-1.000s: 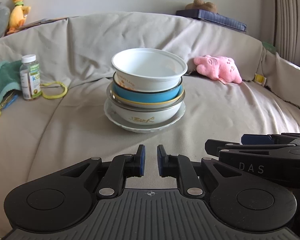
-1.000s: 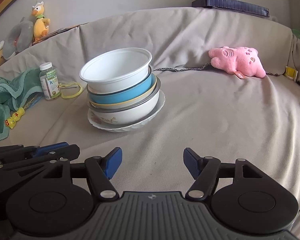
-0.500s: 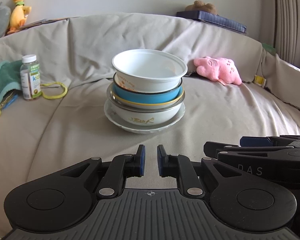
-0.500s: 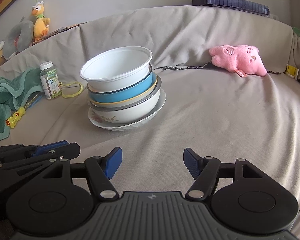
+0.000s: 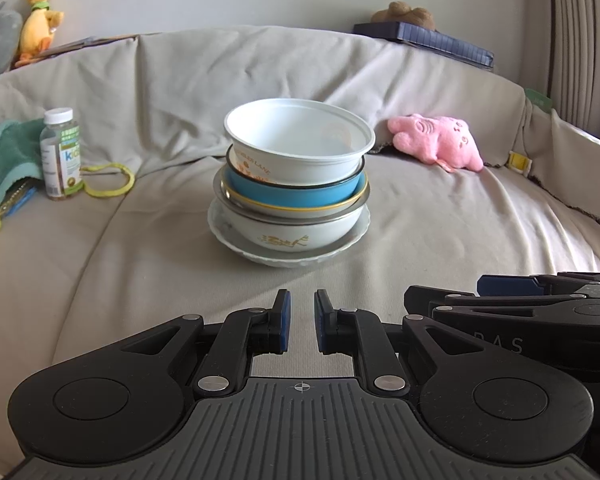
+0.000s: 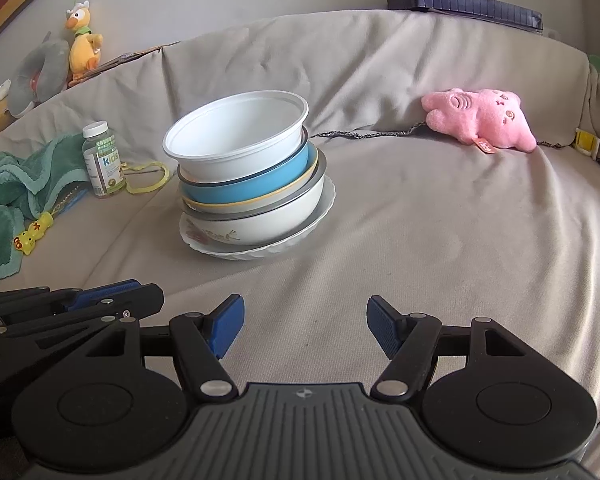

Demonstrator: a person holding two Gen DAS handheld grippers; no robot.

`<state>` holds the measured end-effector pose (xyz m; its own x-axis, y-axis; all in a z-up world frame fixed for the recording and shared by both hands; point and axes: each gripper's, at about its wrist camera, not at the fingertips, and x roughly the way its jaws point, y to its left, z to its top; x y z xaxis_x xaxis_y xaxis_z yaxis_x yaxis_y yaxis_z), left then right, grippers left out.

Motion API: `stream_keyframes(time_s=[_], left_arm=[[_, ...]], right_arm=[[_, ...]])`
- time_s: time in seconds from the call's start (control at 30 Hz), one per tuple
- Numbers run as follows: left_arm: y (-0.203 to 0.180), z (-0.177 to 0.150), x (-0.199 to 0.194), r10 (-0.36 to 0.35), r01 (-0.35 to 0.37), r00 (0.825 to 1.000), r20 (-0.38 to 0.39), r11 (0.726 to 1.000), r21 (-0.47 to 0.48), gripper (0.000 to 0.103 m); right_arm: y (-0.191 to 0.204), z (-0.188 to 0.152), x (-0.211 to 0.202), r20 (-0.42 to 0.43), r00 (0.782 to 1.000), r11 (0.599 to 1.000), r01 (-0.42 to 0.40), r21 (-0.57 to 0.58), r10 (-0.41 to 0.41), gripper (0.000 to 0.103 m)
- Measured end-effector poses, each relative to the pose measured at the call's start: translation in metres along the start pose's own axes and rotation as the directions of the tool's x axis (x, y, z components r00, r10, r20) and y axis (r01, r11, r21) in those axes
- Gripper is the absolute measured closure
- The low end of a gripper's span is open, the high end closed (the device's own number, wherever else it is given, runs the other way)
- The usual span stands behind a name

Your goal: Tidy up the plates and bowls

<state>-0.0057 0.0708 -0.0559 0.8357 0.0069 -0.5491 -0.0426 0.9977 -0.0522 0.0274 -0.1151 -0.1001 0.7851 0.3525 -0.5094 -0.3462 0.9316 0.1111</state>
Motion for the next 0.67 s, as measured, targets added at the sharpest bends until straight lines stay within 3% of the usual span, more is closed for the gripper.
stream_keyframes(time_s=[0.67], left_arm=[[-0.0040,-0.0032,0.0010,-0.010,0.010,1.000,0.008,1.000,0.014,0.089]], right_arm=[[-0.0020,-0.0002,0.0018,-0.002,1.000,1.000,-0.009,0.006,0.009,0.034]])
